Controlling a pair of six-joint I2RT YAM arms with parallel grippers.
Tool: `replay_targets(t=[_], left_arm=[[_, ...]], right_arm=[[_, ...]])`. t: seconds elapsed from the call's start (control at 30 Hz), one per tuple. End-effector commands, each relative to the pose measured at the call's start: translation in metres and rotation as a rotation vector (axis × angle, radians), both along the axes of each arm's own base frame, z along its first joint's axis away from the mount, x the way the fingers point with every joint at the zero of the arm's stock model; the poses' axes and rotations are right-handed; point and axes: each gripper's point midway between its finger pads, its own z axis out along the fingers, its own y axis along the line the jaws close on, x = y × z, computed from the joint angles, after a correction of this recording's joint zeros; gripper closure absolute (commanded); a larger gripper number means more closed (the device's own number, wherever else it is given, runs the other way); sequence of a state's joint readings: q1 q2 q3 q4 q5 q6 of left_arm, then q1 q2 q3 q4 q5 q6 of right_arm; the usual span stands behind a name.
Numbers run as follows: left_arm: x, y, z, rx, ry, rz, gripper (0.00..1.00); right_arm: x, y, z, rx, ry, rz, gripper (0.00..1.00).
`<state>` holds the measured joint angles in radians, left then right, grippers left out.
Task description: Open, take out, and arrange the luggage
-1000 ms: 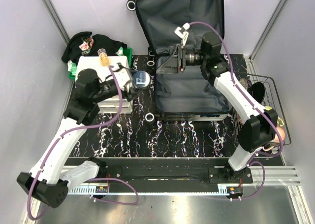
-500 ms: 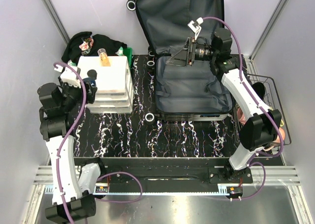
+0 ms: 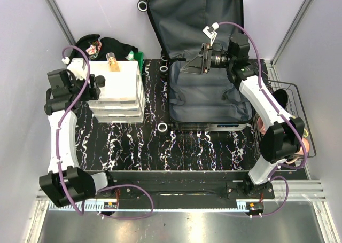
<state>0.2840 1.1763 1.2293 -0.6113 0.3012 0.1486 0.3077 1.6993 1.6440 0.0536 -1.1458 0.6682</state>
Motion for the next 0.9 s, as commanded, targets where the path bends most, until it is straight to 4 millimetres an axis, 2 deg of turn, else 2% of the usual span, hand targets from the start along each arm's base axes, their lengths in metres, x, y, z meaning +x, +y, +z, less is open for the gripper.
replay_targets(t=[0.0,0.13,0.43,0.57,0.63,0.73,0.77,0.87], left_arm=[[0.024,0.012,0.03,0.017,-0.09,0.037,0.77],[0.04,0.013,0.017,-0.023,-0.052,0.039,0.74],[0.058,0.01,-0.003,-0.055,-0.034,0.026,0.69],[0.068,0.003,-0.004,-0.056,-0.054,0.013,0.65],[0.071,0.001,-0.006,-0.052,-0.053,0.009,0.61],[0.071,0.002,-0.006,-0.047,-0.053,0.023,0.49],[0.068,0.003,-0.006,-0.044,-0.05,0.033,0.4],[0.059,0.005,-0.002,-0.015,-0.066,0.043,0.25]], right_arm=[[-0.018,-0.004,0.016,0.01,-0.06,0.018,0.14],[-0.02,-0.006,0.016,0.008,-0.064,0.01,0.14],[-0.018,-0.007,0.014,0.004,-0.062,-0.002,0.14],[-0.019,-0.007,0.014,0.005,-0.059,0.004,0.14],[-0.019,-0.007,0.015,0.005,-0.058,0.007,0.14],[-0.019,-0.007,0.015,0.005,-0.059,0.008,0.14],[-0.02,-0.007,0.015,0.005,-0.061,0.01,0.14],[-0.019,-0.008,0.013,0.003,-0.057,0.007,0.14]])
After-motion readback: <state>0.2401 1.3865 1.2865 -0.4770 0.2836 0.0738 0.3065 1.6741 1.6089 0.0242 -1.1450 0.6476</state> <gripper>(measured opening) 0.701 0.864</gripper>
